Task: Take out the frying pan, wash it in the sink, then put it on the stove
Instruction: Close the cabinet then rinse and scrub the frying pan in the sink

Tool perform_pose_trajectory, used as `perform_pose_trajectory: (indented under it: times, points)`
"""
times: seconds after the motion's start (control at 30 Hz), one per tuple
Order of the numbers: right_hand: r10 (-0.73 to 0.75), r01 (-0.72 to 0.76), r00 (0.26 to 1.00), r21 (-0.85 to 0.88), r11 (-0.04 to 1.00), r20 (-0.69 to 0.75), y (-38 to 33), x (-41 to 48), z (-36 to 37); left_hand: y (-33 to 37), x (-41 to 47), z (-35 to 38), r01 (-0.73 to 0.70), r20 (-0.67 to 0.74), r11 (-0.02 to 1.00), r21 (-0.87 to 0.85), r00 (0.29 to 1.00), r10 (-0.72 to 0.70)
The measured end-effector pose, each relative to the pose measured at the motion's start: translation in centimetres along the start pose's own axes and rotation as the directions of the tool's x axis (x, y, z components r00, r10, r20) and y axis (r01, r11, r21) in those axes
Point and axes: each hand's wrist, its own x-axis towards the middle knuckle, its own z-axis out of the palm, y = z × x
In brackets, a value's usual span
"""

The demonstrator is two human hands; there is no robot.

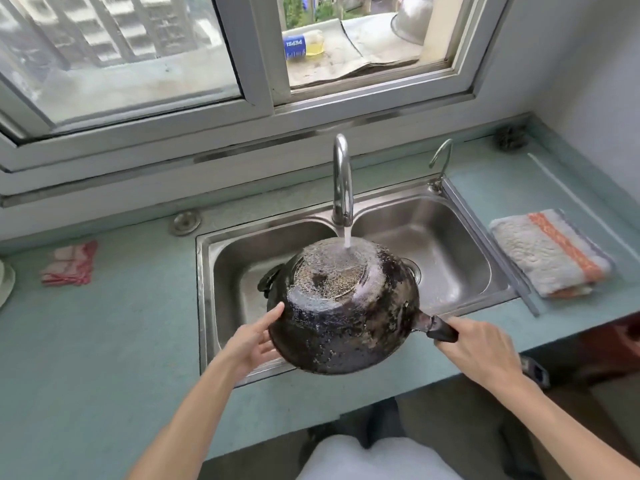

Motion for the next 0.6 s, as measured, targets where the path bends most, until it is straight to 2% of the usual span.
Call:
perform_pose_trajectory:
  times: [0.23, 0.4, 0.6]
  points:
    - [0.126, -0.124, 0.991, 0.060, 0.990, -0.035, 1.7, -1.6, -0.3, 1.5, 2.4, 3.3, 0.023, 0.065, 0.998, -0.051, 0.998, -0.019]
    - [0.201, -0.196, 0.977, 0.075, 0.978, -0.066, 2.8, -2.9, -0.7, 2.5, 3.3, 5.0, 0.043, 0.136, 0.998, 0.038, 0.990, -0.047]
    - [0.277, -0.272, 0.959, 0.087, 0.958, -0.063, 3.6, -3.7, -0.3, 2.5, 4.1, 7.0, 0.029, 0.111, 0.999, 0.016, 0.993, -0.030]
